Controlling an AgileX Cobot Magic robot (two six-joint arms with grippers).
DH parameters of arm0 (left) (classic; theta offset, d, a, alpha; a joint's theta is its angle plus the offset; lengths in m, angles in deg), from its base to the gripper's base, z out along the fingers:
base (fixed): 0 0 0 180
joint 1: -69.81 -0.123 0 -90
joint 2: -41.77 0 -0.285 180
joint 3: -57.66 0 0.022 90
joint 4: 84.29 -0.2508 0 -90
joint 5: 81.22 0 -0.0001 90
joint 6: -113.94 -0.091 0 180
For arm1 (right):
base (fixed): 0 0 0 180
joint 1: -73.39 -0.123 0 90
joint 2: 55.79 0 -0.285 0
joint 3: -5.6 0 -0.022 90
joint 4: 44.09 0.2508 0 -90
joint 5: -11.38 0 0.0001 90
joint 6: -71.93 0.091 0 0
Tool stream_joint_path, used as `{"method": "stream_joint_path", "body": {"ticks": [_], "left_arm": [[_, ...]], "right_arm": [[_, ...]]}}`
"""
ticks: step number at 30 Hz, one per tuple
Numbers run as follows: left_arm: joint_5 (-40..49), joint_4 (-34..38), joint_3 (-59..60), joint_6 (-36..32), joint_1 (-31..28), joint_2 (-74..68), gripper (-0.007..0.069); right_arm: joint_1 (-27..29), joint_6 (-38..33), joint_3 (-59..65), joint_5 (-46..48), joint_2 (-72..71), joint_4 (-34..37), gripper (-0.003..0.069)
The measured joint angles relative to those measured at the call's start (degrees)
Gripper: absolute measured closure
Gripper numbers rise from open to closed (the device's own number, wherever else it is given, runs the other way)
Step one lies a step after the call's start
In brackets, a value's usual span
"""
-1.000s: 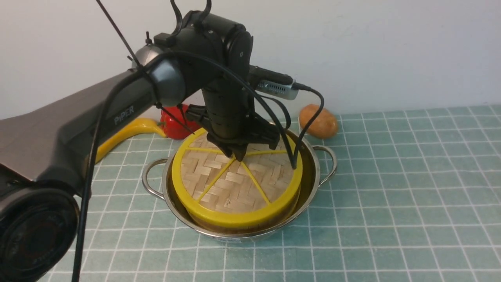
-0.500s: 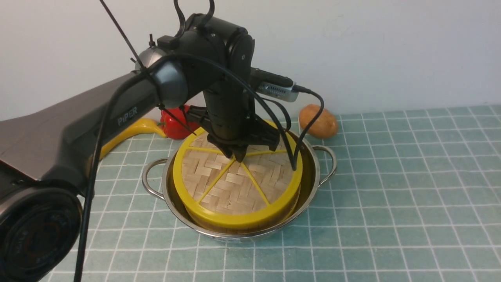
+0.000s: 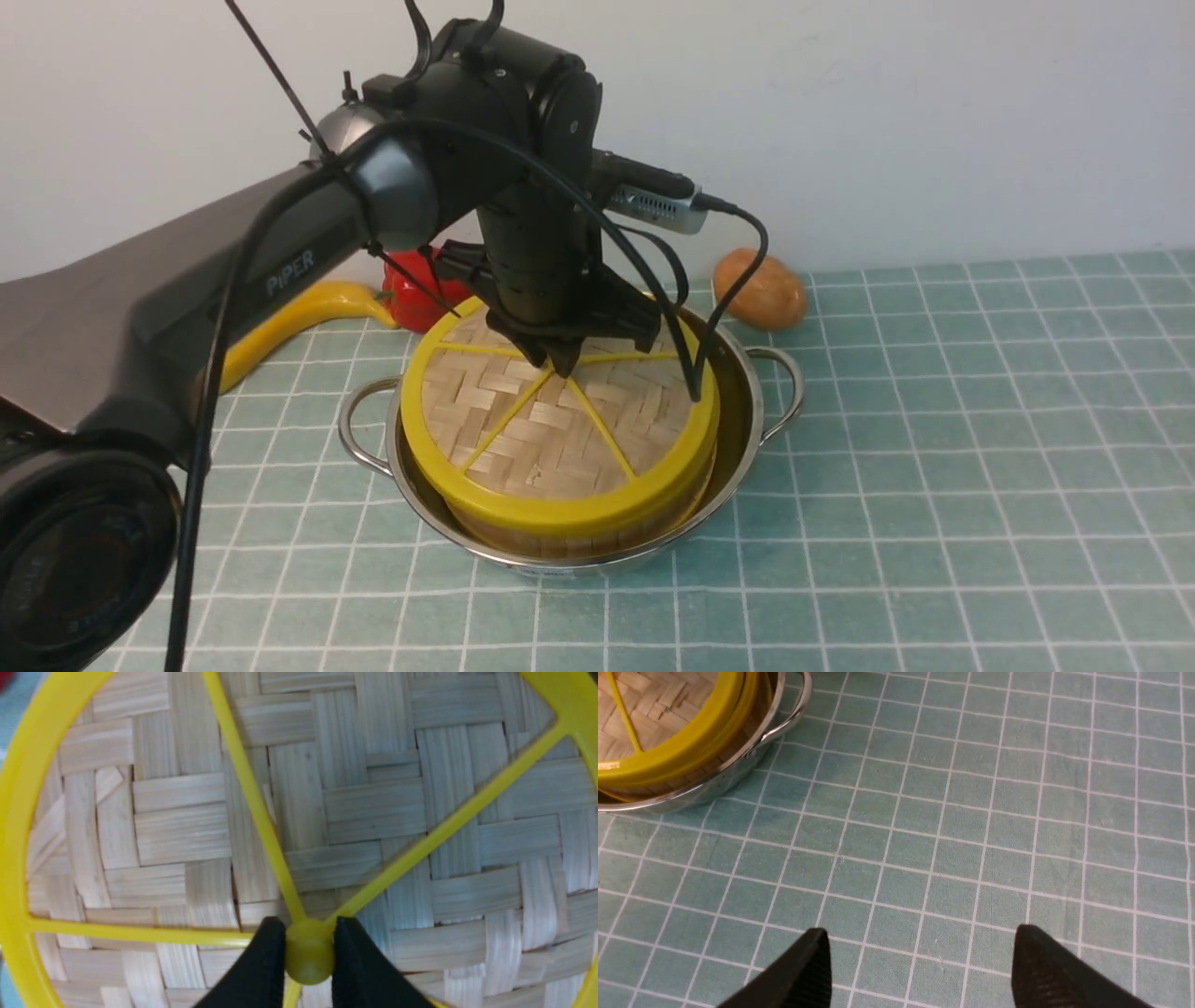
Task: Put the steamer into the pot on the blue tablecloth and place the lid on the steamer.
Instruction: 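Place the yellow bamboo steamer lid onto the steamer in the pot with the left gripper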
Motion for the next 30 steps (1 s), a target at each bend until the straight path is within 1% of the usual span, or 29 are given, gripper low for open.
{"method": "stream_joint_path", "body": {"ticks": [11, 30], "left_arm": [[-2.8, 0.2, 0.0, -0.1, 0.0, 0.0, 0.0508], [-2.9, 1.2, 0.0, 0.0, 0.0, -0.4, 0.0508]], "right_arm": [[0.0, 0.0, 0.0, 0.0, 0.0, 0.0, 0.0155], [0.0, 0.0, 0.0, 0.0, 0.0, 0.3, 0.0155]]}}
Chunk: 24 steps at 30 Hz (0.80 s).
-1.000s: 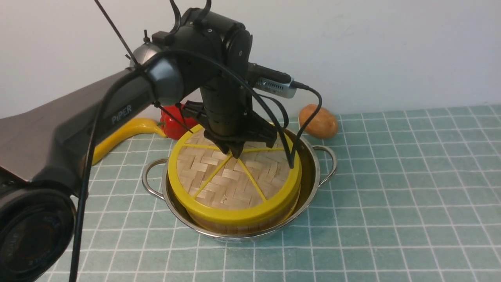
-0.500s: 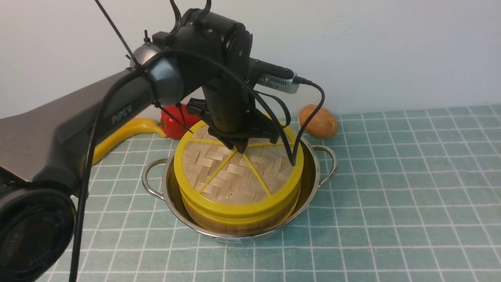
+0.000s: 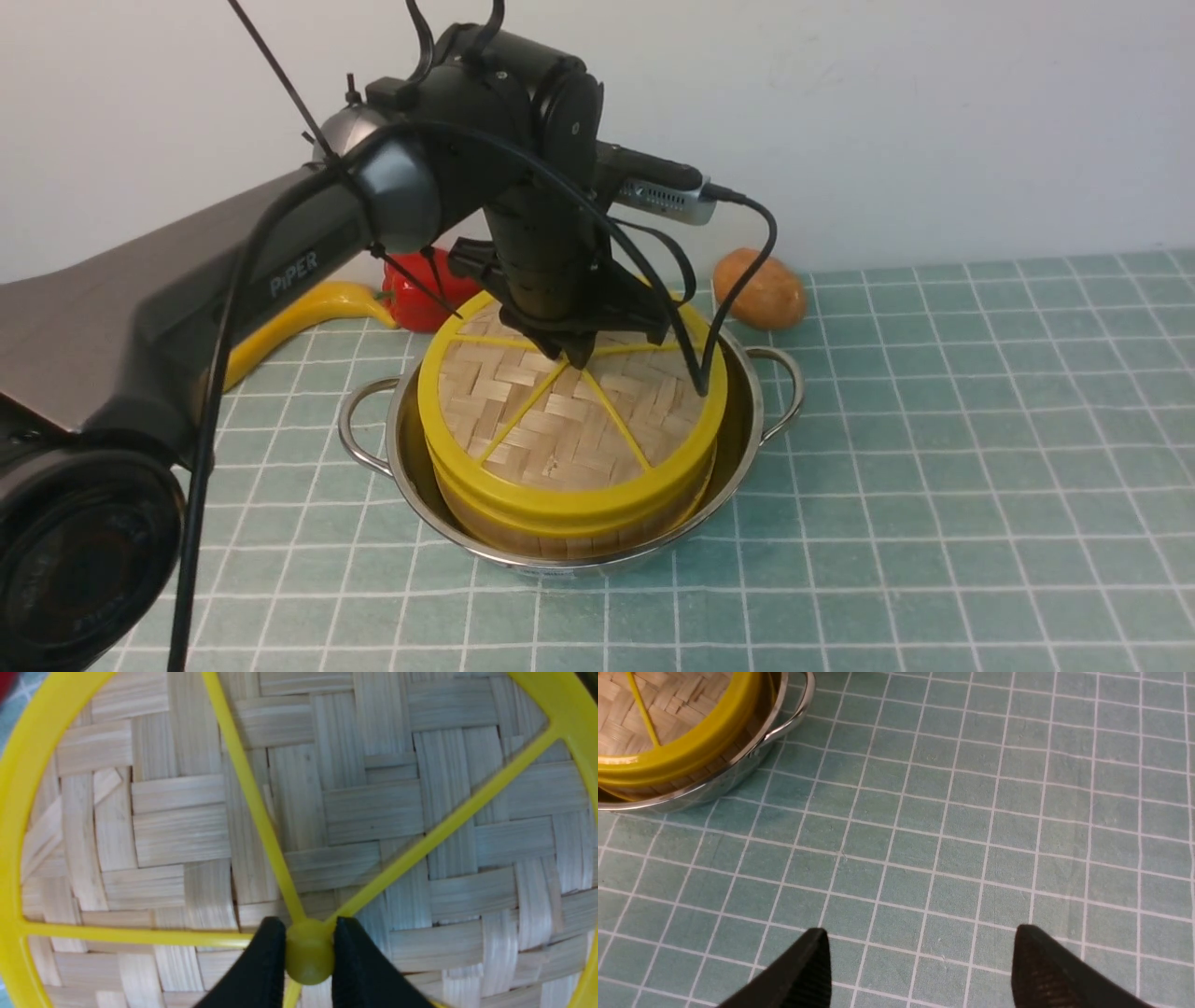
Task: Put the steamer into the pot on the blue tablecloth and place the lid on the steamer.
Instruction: 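Place the yellow bamboo steamer lid onto the steamer in the pot with the left gripper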
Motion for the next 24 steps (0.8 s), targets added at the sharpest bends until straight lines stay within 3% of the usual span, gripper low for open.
{"method": "stream_joint_path", "body": {"ticks": [24], "left_arm": [[0.1, -0.6, -0.3, 0.1, 0.0, -1.6, 0.0508]], "right_arm": [[0.0, 0.0, 0.0, 0.0, 0.0, 0.5, 0.0155]]}}
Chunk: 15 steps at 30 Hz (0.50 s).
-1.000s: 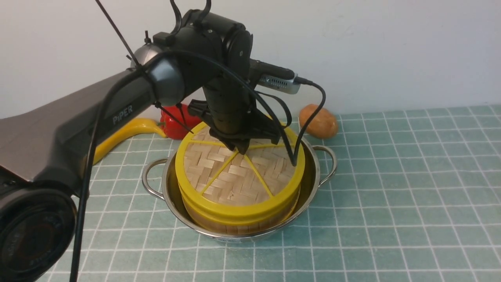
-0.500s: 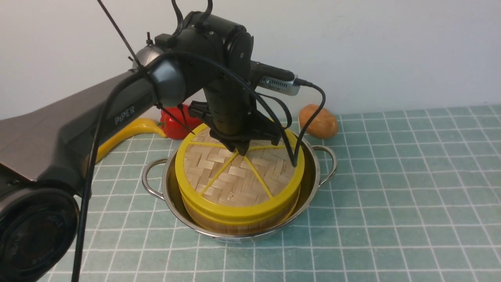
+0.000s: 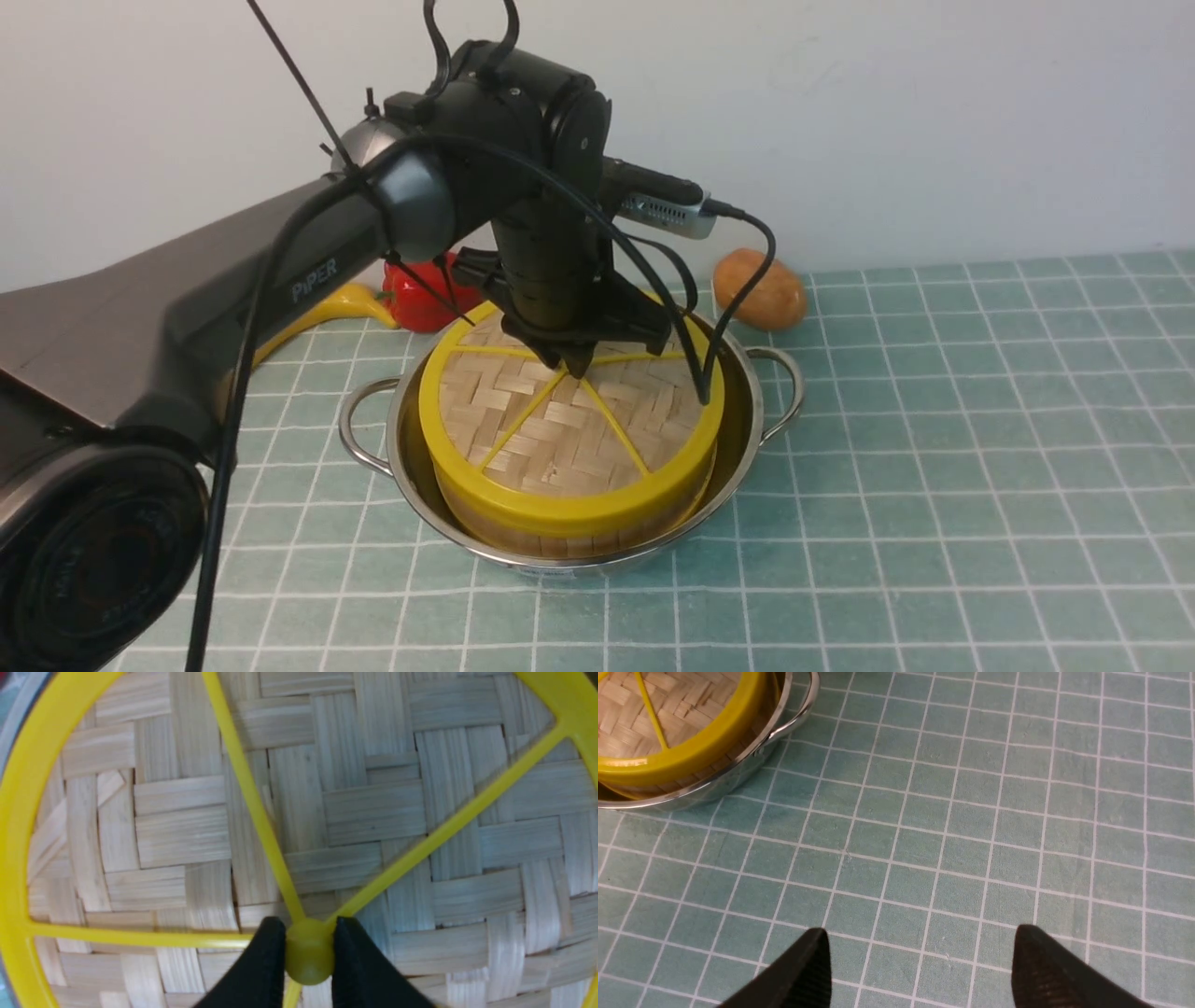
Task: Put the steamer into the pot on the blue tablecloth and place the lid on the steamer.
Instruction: 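Place the yellow bamboo steamer lid onto the steamer in the pot with the left gripper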
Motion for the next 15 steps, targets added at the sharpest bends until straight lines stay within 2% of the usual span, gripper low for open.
{"method": "stream_joint_path", "body": {"ticks": [10, 14, 15], "left_arm": [[0.0, 0.0, -0.1, 0.0, 0.0, 0.0, 0.0508], [0.2, 0.0, -0.2, -0.2, 0.0, 0.0, 0.047], [0.6, 0.0, -0.4, -0.4, 0.0, 0.0, 0.0439]], "right_arm": [[0.0, 0.0, 0.0, 0.0, 0.0, 0.3, 0.0155], [0.0, 0.0, 0.0, 0.0, 0.0, 0.4, 0.0155], [0.0, 0.0, 0.0, 0.0, 0.0, 0.4, 0.0155]]}}
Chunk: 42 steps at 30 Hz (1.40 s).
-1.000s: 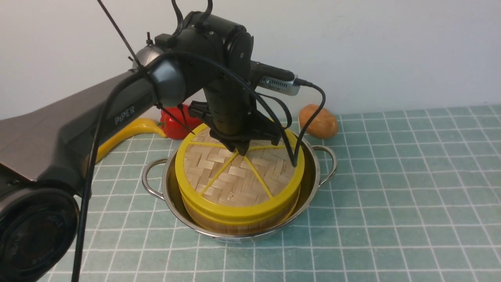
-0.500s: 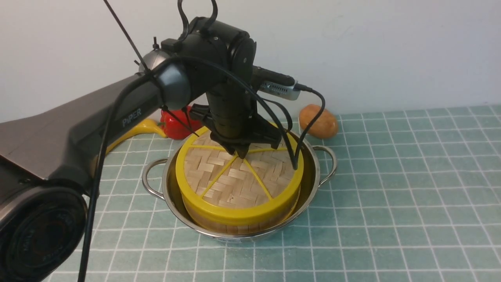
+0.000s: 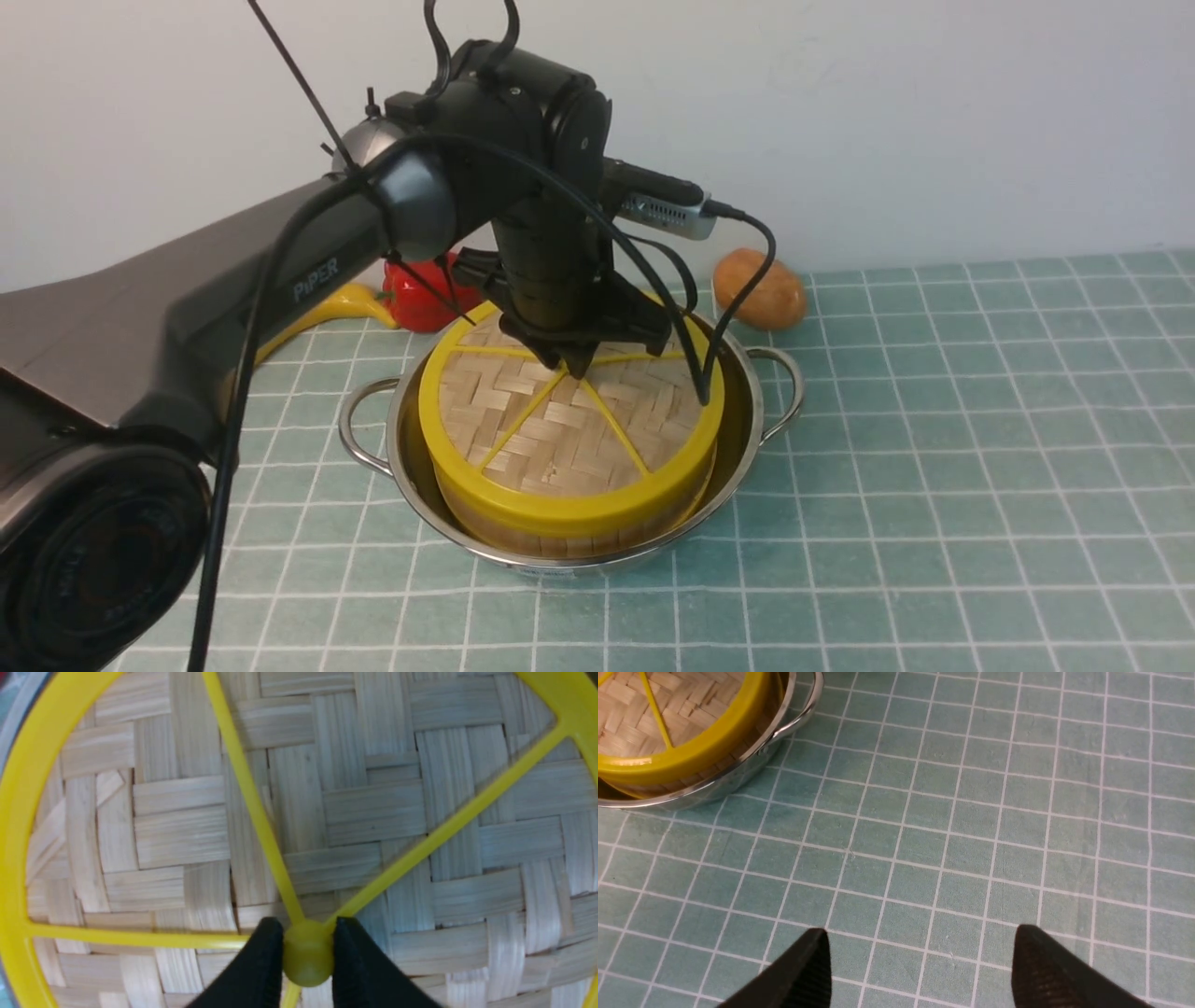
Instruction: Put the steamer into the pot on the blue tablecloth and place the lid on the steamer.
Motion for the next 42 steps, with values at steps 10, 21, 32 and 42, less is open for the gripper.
{"method": "stream_joint_path", "body": {"ticks": [10, 21, 32, 42], "left_arm": [[1.2, -6.5, -15.8, -2.1, 0.0, 14.1, 0.0089], [1.0, -20.1, 9.1, 6.2, 0.0, 41.7, 0.0608], [-27.1, -19.9, 54.1, 14.8, 0.0, 72.4, 0.0643], [-28.4, -20.1, 58.7, 15.5, 0.0, 79.6, 0.0629]], "right_arm": [[0.0, -1.0, 0.1, -0.3, 0.0, -1.4, 0.0159], [0.0, -2.2, 10.8, -21.7, -3.4, -12.4, 0.0434], [0.0, 4.5, 20.6, -31.5, -5.5, -25.4, 0.0673], [0.0, 4.8, 20.6, -32.3, -5.6, -26.4, 0.0666]]}}
